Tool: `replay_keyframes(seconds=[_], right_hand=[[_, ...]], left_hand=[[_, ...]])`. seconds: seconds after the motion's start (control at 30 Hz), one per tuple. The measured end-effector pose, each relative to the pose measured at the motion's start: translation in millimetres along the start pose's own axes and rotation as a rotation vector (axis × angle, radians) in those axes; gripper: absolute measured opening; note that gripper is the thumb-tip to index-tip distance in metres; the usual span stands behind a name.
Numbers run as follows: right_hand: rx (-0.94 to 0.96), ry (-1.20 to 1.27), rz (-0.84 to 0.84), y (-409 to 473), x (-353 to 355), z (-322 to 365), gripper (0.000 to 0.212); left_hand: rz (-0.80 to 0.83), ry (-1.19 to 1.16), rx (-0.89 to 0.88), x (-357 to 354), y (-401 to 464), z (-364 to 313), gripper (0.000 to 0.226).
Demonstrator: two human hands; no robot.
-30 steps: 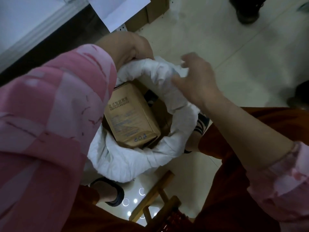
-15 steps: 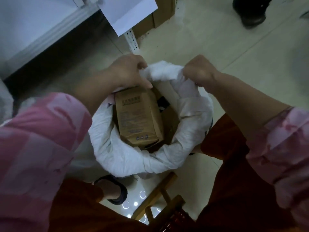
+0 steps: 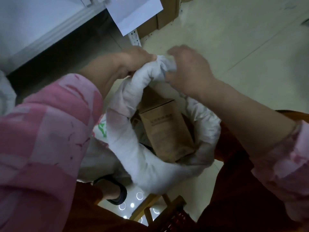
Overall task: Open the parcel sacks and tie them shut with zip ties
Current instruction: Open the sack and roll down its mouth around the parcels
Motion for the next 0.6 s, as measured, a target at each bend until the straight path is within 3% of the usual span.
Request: replay_keyframes(seconds=[0.07,0.17,0.27,0.4,0.47,0.6], right_hand=[[0.147,-0.061,-0.068,-5,-3,31,0.030],[0.184,-0.143,-0.131,-4,-5,38,0.032],[0.230,-0.171,-0.125,-1,-7,44,0.032],[0.239,-0.119,-0.073,9,-16,42,0.026],[0.186,-0.102,-0.049,15,-19,30,0.022],[-0.098,0.029,0.034,34,-21,-14,0.017]], left_hand=[[0.023,-0.075,0.016,1,2,4,0.019],[0.069,-0.244,0.046,5,5,25,0.021],[0.066,-0.399,0.073,8,-4,32,0.023],[0.108,-0.432,0.051,2,-14,25,0.016],[0.062,-0.282,0.108,3,-16,22,0.021],[-0.331,0.443,0.029,32,-29,-6,0.050]])
Point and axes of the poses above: each hand's wrist, its own y-axis towards the middle knuckle, its own x-axis out of the back of the hand, z = x × y, the point moved 9 cm from there along y, towards the middle knuckle, and after that the axes turned 4 degrees about z, right-handed, at the moved point
